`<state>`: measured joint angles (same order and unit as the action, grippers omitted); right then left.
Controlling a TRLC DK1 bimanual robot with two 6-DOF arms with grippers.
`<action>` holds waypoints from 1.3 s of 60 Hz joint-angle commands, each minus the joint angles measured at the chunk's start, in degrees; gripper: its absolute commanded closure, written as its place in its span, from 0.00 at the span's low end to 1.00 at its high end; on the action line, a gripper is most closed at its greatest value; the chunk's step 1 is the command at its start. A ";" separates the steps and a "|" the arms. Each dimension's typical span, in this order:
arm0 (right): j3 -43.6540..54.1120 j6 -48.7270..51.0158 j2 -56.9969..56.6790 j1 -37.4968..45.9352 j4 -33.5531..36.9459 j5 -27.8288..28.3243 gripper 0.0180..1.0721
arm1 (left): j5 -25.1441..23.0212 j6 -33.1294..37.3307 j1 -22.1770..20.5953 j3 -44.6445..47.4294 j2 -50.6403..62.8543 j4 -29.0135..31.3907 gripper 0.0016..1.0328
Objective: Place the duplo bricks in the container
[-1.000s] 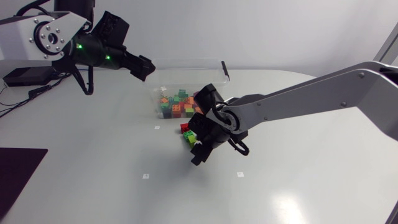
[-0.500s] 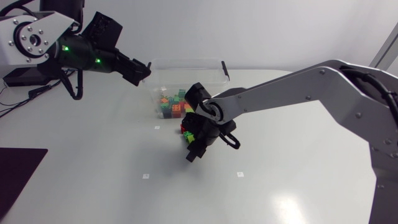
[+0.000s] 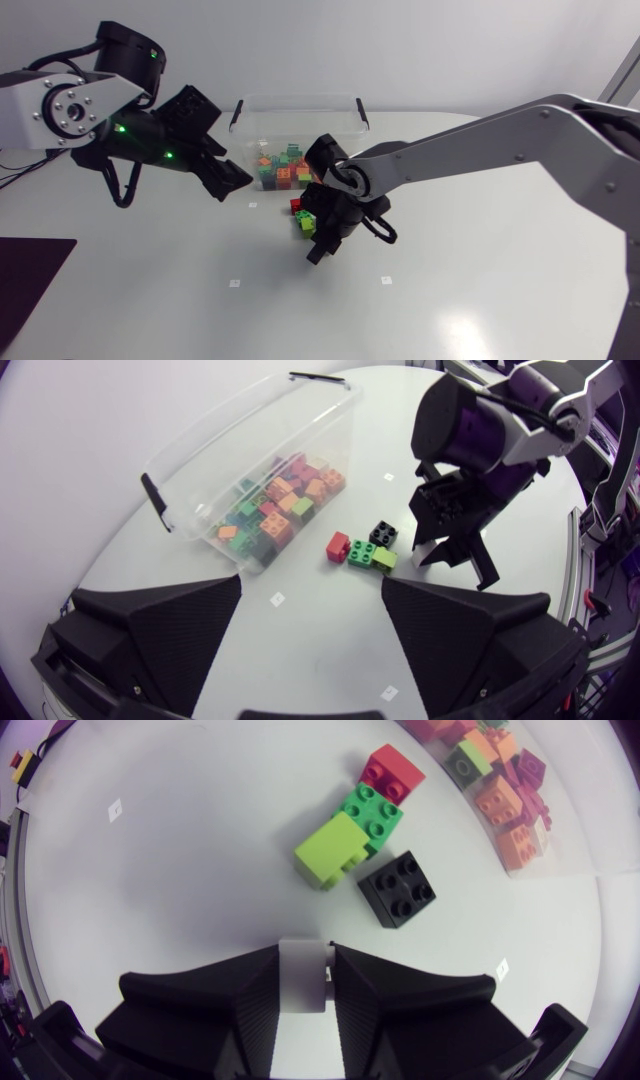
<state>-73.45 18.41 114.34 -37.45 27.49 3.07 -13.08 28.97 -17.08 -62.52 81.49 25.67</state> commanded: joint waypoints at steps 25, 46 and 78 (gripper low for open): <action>9.11 -1.80 -18.37 5.72 2.57 3.26 0.74 | -4.67 9.79 -4.36 -0.67 19.84 -6.16 0.06; 10.43 -2.95 -23.55 5.46 3.54 5.54 0.74 | -6.52 13.30 -4.28 -4.01 29.95 -19.08 0.06; 9.47 -3.12 -24.43 4.93 4.07 7.12 0.74 | -11.26 15.94 -0.32 -10.78 38.48 -24.26 0.08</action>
<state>-64.49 16.27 90.85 -32.14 30.74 9.87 -22.81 43.59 -18.00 -71.77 118.26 1.74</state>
